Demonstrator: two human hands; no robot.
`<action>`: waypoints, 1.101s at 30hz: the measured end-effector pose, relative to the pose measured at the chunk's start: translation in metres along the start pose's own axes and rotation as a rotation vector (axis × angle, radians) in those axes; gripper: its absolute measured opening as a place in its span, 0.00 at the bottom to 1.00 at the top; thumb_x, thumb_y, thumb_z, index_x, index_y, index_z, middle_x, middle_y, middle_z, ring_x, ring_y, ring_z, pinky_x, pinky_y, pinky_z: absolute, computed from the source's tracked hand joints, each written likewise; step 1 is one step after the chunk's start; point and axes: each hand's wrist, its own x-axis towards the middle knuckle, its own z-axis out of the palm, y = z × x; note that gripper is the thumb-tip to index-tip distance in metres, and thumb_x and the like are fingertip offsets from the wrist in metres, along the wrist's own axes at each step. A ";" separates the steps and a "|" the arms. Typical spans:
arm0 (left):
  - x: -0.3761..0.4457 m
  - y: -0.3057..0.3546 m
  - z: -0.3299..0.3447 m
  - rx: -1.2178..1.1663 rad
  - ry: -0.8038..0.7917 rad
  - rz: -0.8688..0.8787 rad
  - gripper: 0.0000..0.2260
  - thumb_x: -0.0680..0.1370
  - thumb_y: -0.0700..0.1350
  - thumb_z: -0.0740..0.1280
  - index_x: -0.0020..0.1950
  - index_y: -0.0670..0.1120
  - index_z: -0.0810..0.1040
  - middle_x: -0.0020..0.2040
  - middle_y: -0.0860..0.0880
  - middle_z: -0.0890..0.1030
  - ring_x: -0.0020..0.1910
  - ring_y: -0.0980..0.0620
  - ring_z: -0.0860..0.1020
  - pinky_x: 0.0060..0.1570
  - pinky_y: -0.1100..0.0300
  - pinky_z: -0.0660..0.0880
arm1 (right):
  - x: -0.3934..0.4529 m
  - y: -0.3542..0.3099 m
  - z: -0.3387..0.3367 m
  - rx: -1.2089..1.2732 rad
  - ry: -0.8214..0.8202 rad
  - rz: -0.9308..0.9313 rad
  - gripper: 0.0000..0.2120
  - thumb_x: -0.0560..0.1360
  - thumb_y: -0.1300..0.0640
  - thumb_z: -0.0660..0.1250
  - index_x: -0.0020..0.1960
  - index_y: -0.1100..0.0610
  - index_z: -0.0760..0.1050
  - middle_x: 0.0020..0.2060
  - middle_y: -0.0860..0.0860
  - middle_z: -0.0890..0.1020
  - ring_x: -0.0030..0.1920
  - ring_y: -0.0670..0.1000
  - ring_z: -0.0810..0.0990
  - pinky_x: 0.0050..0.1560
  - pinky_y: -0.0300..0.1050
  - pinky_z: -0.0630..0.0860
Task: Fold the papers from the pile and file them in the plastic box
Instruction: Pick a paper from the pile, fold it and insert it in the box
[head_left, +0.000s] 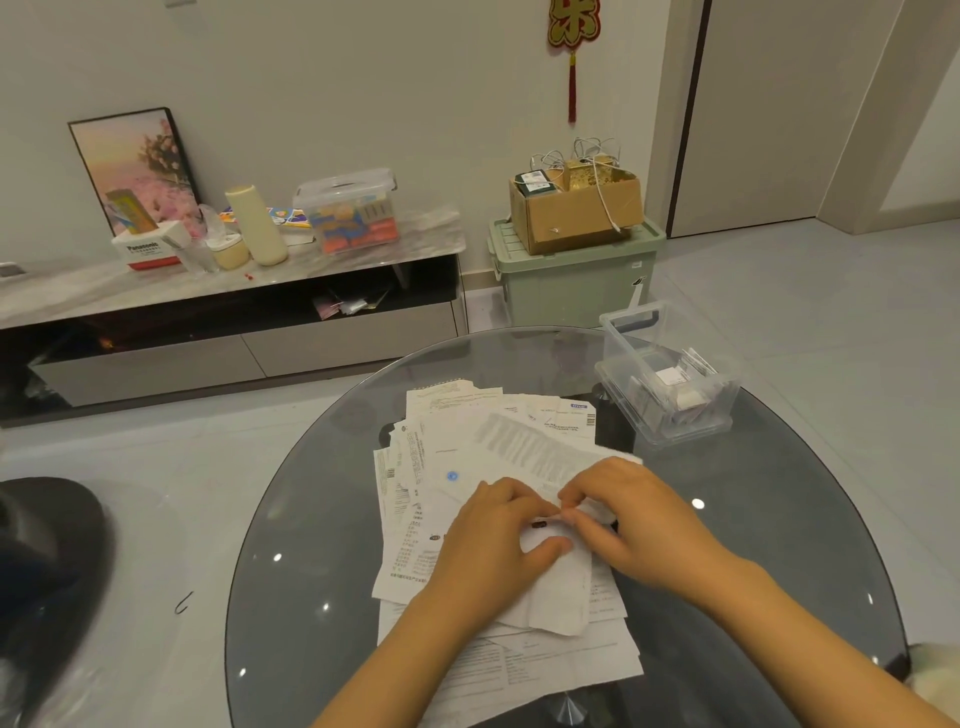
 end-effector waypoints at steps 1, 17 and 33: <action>0.000 0.001 0.000 -0.048 0.019 -0.021 0.10 0.75 0.54 0.68 0.52 0.53 0.80 0.52 0.58 0.75 0.52 0.61 0.73 0.56 0.68 0.68 | 0.000 -0.002 -0.001 0.042 -0.006 0.004 0.12 0.74 0.42 0.62 0.48 0.49 0.78 0.45 0.42 0.79 0.50 0.43 0.74 0.51 0.39 0.71; -0.005 0.004 -0.030 -0.427 -0.041 -0.291 0.07 0.79 0.48 0.64 0.42 0.47 0.71 0.44 0.58 0.80 0.44 0.61 0.78 0.44 0.66 0.74 | 0.001 0.008 -0.033 0.363 0.095 0.322 0.08 0.68 0.54 0.74 0.43 0.45 0.76 0.41 0.39 0.81 0.41 0.38 0.78 0.39 0.31 0.73; -0.001 -0.001 -0.004 -0.110 -0.072 -0.233 0.44 0.73 0.50 0.72 0.76 0.59 0.41 0.72 0.54 0.55 0.67 0.56 0.62 0.60 0.67 0.64 | -0.001 0.009 -0.002 -0.009 -0.215 0.408 0.47 0.65 0.42 0.74 0.73 0.38 0.47 0.62 0.47 0.61 0.64 0.52 0.64 0.66 0.47 0.64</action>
